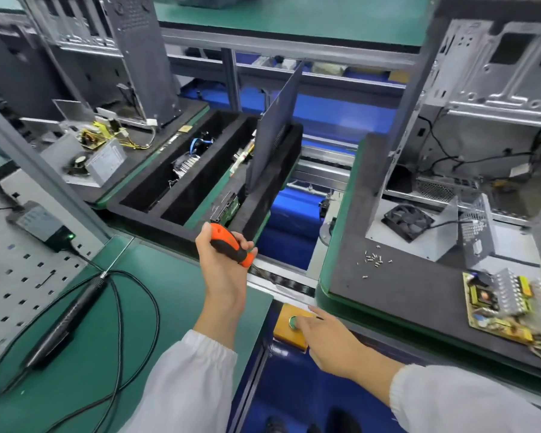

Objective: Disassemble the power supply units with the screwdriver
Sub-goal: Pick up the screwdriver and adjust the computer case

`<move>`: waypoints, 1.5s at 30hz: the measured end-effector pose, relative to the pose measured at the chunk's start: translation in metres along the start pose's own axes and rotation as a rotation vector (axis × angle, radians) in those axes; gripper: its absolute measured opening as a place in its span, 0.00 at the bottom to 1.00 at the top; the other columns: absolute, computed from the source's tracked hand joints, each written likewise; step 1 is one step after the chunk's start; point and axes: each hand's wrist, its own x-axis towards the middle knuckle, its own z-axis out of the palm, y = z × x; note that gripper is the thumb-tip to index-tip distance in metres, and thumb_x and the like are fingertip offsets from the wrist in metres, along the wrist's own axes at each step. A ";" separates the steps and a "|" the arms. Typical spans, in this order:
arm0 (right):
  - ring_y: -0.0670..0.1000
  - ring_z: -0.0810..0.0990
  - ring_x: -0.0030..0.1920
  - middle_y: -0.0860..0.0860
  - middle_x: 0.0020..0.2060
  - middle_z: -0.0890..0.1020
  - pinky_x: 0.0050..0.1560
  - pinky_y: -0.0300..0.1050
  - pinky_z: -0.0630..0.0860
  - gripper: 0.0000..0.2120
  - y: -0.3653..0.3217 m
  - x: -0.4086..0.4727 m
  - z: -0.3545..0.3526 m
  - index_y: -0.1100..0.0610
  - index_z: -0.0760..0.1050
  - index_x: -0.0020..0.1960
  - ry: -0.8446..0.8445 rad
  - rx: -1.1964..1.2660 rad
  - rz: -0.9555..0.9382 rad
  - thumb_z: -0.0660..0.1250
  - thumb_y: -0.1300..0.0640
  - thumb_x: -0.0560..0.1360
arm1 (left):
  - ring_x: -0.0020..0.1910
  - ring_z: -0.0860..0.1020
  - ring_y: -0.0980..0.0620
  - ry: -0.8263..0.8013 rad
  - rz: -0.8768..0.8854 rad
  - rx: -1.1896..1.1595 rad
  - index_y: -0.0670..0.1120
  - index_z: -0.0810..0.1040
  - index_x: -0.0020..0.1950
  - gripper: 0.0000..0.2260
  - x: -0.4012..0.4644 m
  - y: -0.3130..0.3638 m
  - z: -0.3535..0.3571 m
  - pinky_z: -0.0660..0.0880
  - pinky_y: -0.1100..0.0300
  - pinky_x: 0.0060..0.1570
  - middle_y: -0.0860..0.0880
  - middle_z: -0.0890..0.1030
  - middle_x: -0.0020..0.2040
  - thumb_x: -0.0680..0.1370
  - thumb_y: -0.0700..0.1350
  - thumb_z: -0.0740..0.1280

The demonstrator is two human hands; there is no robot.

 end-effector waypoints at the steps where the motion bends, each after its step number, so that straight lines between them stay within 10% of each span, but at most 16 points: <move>1: 0.52 0.77 0.53 0.52 0.51 0.78 0.75 0.43 0.46 0.21 -0.002 0.001 0.002 0.59 0.65 0.64 -0.011 -0.021 0.008 0.60 0.64 0.72 | 0.34 0.72 0.50 0.001 -0.011 0.003 0.44 0.70 0.42 0.20 -0.002 -0.001 -0.001 0.72 0.51 0.51 0.48 0.72 0.35 0.78 0.61 0.57; 8: 0.59 0.76 0.51 0.57 0.52 0.78 0.54 0.50 0.71 0.15 -0.016 0.004 -0.022 0.61 0.67 0.61 -0.140 -0.013 0.085 0.61 0.60 0.75 | 0.37 0.71 0.48 -0.010 -0.067 0.079 0.43 0.71 0.43 0.19 -0.015 -0.002 0.011 0.71 0.53 0.47 0.46 0.72 0.37 0.79 0.59 0.57; 11: 0.62 0.79 0.47 0.58 0.48 0.81 0.43 0.50 0.73 0.12 -0.022 0.005 -0.069 0.59 0.69 0.59 0.085 0.205 0.221 0.58 0.58 0.77 | 0.36 0.72 0.49 -0.086 -0.062 0.122 0.43 0.70 0.45 0.17 -0.020 -0.002 0.028 0.70 0.54 0.46 0.47 0.73 0.36 0.77 0.58 0.59; 16: 0.47 0.75 0.54 0.50 0.54 0.75 0.53 0.33 0.71 0.15 -0.018 -0.010 -0.162 0.56 0.70 0.64 0.684 0.834 0.349 0.65 0.58 0.77 | 0.36 0.71 0.50 -0.272 -0.076 0.239 0.44 0.73 0.41 0.15 -0.034 -0.010 0.069 0.66 0.56 0.39 0.48 0.74 0.35 0.78 0.54 0.58; 21: 0.46 0.71 0.61 0.49 0.59 0.73 0.63 0.40 0.69 0.21 -0.010 -0.043 -0.194 0.54 0.70 0.67 0.737 0.765 0.306 0.68 0.59 0.75 | 0.45 0.77 0.54 -0.492 -0.163 0.305 0.45 0.75 0.47 0.12 -0.067 -0.032 0.120 0.75 0.63 0.42 0.49 0.76 0.42 0.79 0.53 0.60; 29: 0.48 0.78 0.51 0.48 0.50 0.80 0.52 0.49 0.77 0.15 0.037 -0.123 -0.203 0.49 0.70 0.62 0.885 0.701 0.500 0.67 0.55 0.77 | 0.44 0.75 0.54 -0.757 -0.178 0.346 0.44 0.75 0.47 0.11 -0.106 -0.074 0.189 0.72 0.60 0.45 0.50 0.76 0.41 0.79 0.52 0.61; 45: 0.45 0.78 0.49 0.45 0.48 0.79 0.51 0.43 0.76 0.14 0.182 -0.384 -0.187 0.50 0.70 0.62 1.030 0.654 0.656 0.65 0.60 0.78 | 0.46 0.76 0.53 -1.083 -0.248 0.452 0.52 0.80 0.46 0.18 -0.251 -0.256 0.370 0.72 0.57 0.48 0.49 0.77 0.44 0.71 0.65 0.66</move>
